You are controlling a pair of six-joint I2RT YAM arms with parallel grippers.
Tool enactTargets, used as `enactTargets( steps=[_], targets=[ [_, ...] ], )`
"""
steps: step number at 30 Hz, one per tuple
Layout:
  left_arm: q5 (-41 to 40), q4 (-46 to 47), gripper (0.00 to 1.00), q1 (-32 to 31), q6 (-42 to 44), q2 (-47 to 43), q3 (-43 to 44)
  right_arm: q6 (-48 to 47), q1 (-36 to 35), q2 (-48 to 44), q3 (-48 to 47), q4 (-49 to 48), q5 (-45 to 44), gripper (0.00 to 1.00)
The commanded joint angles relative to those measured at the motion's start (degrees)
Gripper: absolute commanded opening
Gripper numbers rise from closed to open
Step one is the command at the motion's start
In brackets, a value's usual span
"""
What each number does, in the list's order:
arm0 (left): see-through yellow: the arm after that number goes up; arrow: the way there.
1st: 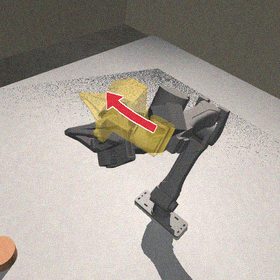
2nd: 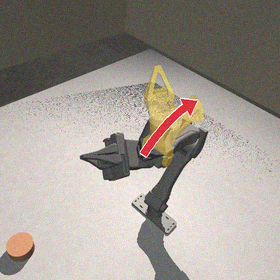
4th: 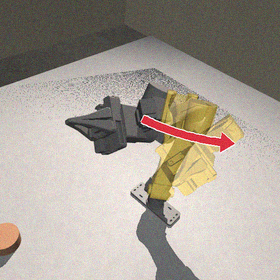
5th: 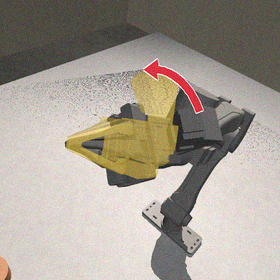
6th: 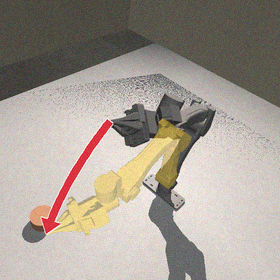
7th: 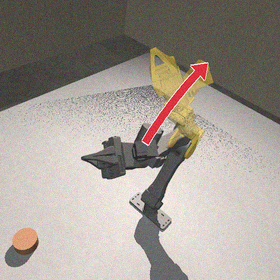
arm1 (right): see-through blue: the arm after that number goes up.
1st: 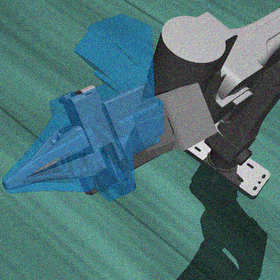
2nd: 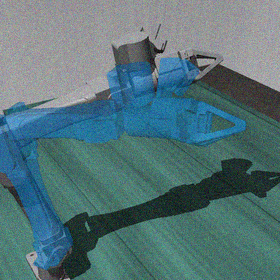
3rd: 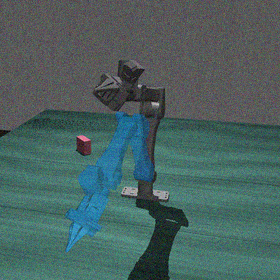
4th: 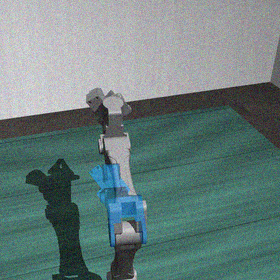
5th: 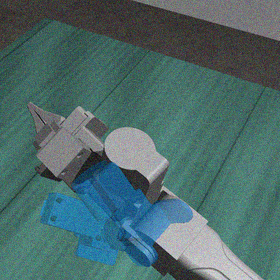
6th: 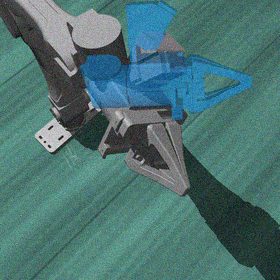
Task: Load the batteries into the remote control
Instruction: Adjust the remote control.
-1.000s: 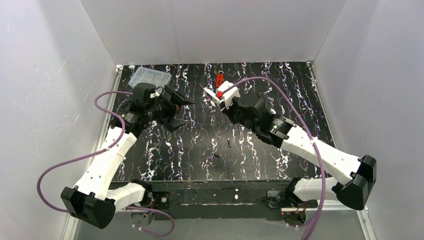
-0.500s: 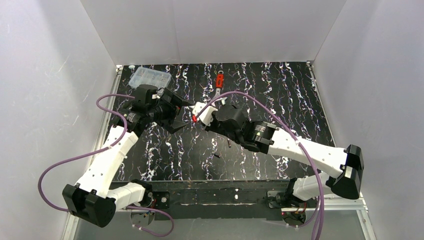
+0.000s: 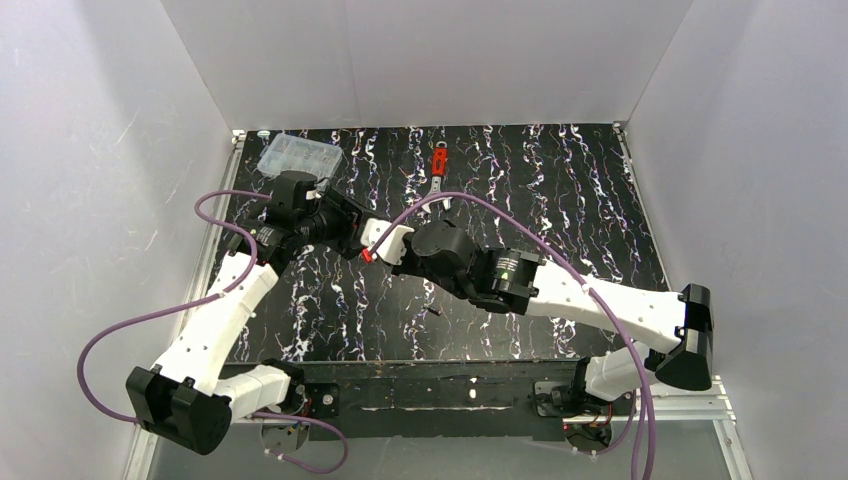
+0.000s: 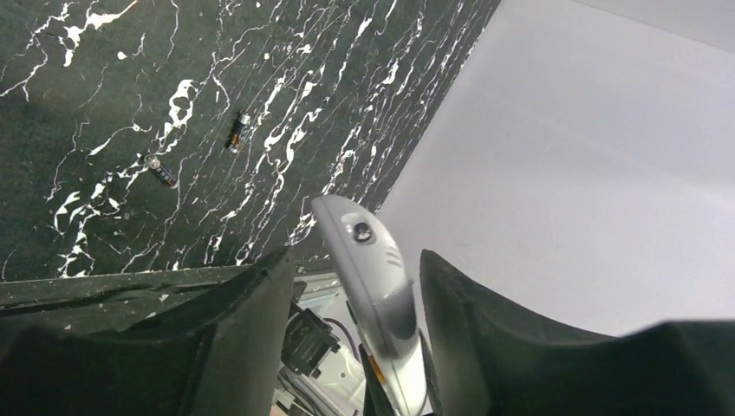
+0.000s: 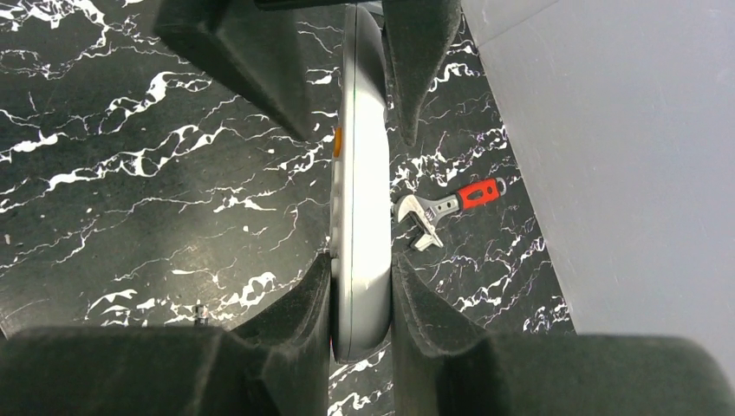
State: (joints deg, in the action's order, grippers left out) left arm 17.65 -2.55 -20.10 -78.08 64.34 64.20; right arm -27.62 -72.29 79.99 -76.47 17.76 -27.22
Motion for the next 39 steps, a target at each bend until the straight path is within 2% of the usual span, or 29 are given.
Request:
enactTargets(
  steps=[1,10,14,19,22,26,29,30,31,34,39],
  targets=[
    [-0.19,-0.65,0.48,-0.21,0.21,-1.15,-0.49,-0.14,-0.96,-0.93,-1.88,-0.75,-2.44,0.01],
    [0.5,1.14,0.19,-0.23,-0.2,-0.66,-0.8,-2.06,-1.24,-1.22,-1.27,-0.58,-3.58,0.01],
    [1.14,1.57,0.0,-0.22,-0.47,-0.39,-1.14,-2.45,-1.4,-1.19,-2.03,-0.05,-3.43,0.01],
    [3.46,2.19,0.0,-0.27,-0.29,0.67,-1.32,-4.08,-2.33,-2.56,-1.07,-1.19,-1.44,0.01],
    [5.0,7.48,0.0,-0.21,0.3,0.4,-2.25,-5.08,-3.12,-3.34,-0.41,-1.5,-1.0,0.03],
    [6.02,10.92,0.0,-0.21,2.8,-0.21,-2.72,-5.58,-3.94,-3.92,-0.03,-1.32,-1.04,0.15],
    [6.21,12.81,0.0,-0.21,2.67,-0.49,-3.4,-5.7,-4.4,-4.13,0.1,-1.37,-2.17,0.3],
    [5.73,12.6,0.0,-0.25,2.49,-0.67,-3.53,-5.51,-4.71,-4.07,0.06,-1.78,-3.2,0.58],
    [5.2,11.86,0.0,-0.21,2.41,-0.85,-3.53,-5.3,-4.82,-3.92,-0.12,-1.85,-4.15,0.68],
    [3.6,9.39,0.0,-0.24,2.41,-1.36,-3.47,-4.4,-5.01,-3.58,-1.17,-1.72,-5.77,0.73],
    [2.76,7.54,0.0,-0.21,2.9,-1.71,-3.48,-0.45,-5.05,-4.9,-3.1,-0.35,-3.22,0.8]
  ],
)
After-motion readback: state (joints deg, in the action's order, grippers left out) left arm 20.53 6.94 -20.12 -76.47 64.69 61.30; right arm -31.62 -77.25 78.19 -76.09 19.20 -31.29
